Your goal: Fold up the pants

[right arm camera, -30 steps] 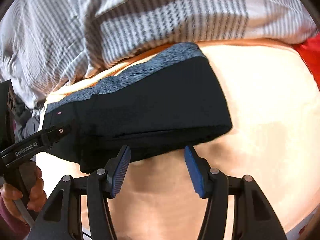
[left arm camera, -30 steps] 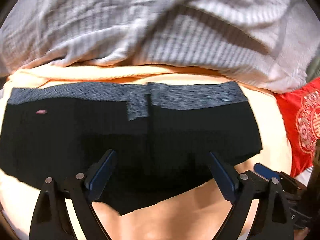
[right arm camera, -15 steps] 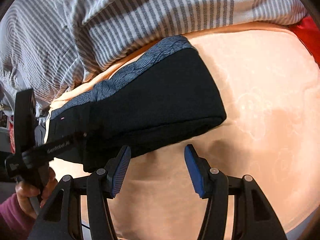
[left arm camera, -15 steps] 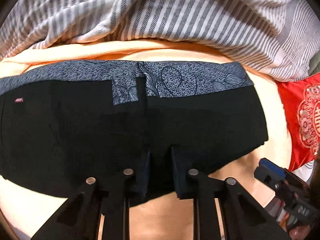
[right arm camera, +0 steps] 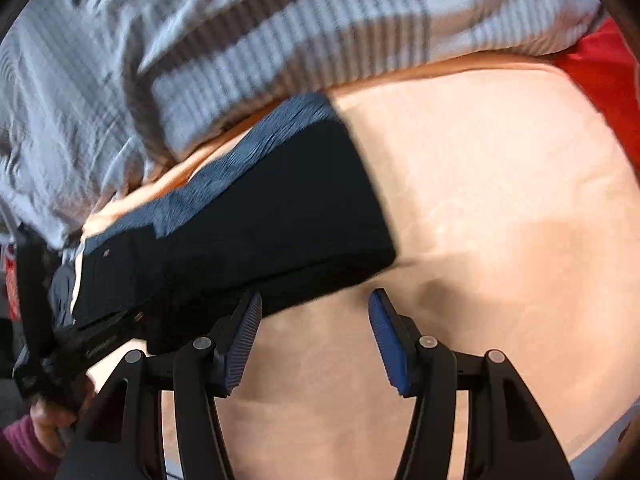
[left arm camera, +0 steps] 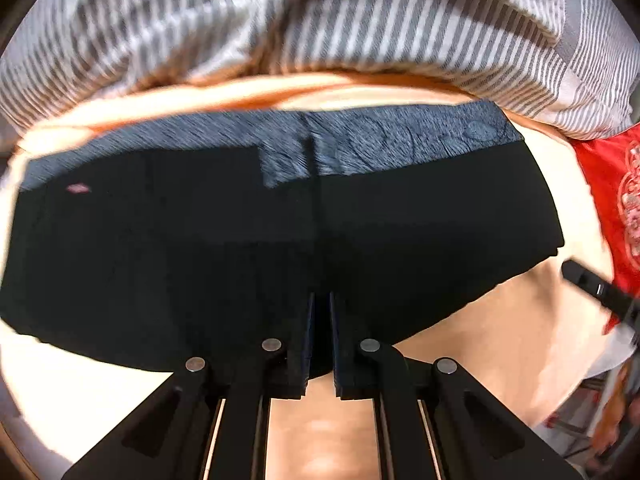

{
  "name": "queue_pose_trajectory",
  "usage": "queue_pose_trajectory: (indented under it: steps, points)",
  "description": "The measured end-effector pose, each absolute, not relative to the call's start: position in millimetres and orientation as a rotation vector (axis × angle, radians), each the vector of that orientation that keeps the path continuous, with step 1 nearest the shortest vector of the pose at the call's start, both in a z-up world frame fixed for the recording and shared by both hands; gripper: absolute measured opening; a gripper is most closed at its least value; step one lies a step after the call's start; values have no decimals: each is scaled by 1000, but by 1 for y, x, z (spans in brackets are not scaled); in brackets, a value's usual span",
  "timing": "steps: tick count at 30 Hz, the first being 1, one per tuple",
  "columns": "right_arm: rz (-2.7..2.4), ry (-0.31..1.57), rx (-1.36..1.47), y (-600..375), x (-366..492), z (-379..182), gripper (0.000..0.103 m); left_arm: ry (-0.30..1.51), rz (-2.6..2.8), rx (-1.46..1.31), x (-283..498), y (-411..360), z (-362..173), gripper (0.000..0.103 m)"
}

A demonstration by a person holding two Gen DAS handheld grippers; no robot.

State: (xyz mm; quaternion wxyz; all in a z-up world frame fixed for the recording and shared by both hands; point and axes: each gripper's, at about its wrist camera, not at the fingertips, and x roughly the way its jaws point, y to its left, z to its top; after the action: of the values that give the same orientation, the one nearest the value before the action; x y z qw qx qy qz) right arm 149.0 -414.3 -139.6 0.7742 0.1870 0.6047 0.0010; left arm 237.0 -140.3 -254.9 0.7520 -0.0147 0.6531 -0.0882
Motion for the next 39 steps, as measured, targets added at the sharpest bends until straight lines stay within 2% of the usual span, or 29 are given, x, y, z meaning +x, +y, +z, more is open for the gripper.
queue_pose_trajectory:
  steps: [2, 4, 11, 14, 25, 30, 34, 38, 39]
  points:
    - [-18, 1302, 431, -428, 155, -139, 40, 1419, -196, -38, 237, -137, -244, 9]
    - [-26, 1299, 443, -436, 161, -140, 23, 1408, -206, -48, 241, -137, -237, 9]
    - [-64, 1287, 456, -454, 177, -146, 22, 1371, -248, -75, 272, -189, -238, 9]
    - [-42, 1321, 493, -455, 183, -158, 22, 1410, -211, -33, 277, -202, -263, 9]
    - [-22, 1350, 331, -422, 184, -171, 26, 1430, -164, -23, 269, -175, -285, 9]
    - [8, 1359, 346, -428, 185, -163, 27, 1424, -148, -1, 265, -178, -283, 9]
    - [4, 1277, 273, -421, 189, -140, 27, 1425, -127, -35, 258, -175, -271, 9]
    - [89, 1272, 268, -397, 218, -141, 27, 1415, -96, -90, 248, -157, -258, 10]
    - [105, 1273, 275, -393, 224, -143, 27, 1416, -89, -99, 246, -152, -256, 20]
